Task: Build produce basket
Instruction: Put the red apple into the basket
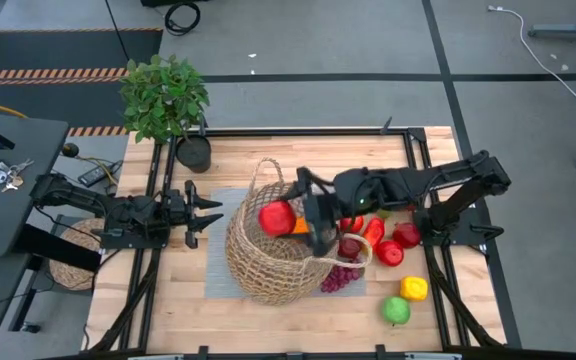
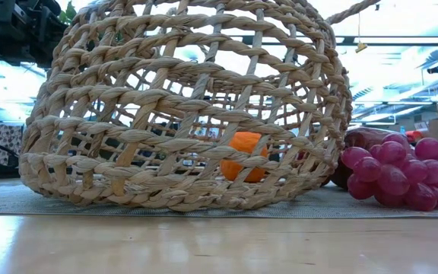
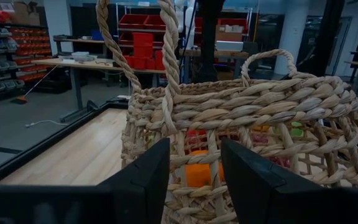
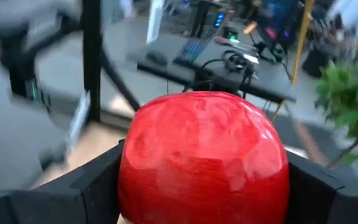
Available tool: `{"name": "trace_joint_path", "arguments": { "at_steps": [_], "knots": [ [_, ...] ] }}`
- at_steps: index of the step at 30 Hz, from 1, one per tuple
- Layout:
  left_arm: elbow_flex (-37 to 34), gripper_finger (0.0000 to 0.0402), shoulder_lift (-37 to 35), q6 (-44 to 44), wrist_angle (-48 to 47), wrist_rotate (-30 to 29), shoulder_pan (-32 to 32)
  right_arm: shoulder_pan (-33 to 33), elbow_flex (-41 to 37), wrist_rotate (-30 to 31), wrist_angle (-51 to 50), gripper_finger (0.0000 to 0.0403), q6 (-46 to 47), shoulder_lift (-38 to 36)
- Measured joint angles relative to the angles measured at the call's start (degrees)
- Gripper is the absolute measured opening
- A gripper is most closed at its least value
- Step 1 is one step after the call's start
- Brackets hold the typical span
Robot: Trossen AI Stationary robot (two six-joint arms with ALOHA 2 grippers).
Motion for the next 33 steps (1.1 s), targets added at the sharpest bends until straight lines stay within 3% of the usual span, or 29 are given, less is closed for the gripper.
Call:
{"name": "trace_joint_path", "arguments": {
  "at_steps": [4, 8, 14, 28, 33],
  "knots": [
    [0.0, 0.0147, 0.0, 0.0, 0.0, 0.0, 0.0, -1.7, 0.0, 0.2, 2.9, 0.0332, 15.0, 0.0],
    [0.0, 0.015, 0.0, 0.0, 0.0, 0.0, 0.0, -2.4, 0.0, 4.0, 4.0, 0.0333, 28.1, 0.0],
    [0.0, 0.015, 0.0, 0.0, 0.0, 0.0, 0.0, -2.5, 0.0, 10.5, 6.6, 0.0334, 39.7, 0.1],
    [0.0, 0.0149, 0.0, 0.0, 0.0, 0.0, 0.0, -2.4, 0.0, 13.4, 10.3, 0.0335, 40.4, 0.1],
    [0.0, 0.0149, 0.0, 0.0, 0.0, 0.0, 0.0, -2.8, 0.0, 5.4, 3.0, 0.0335, 33.5, 0.1]
  ]
}}
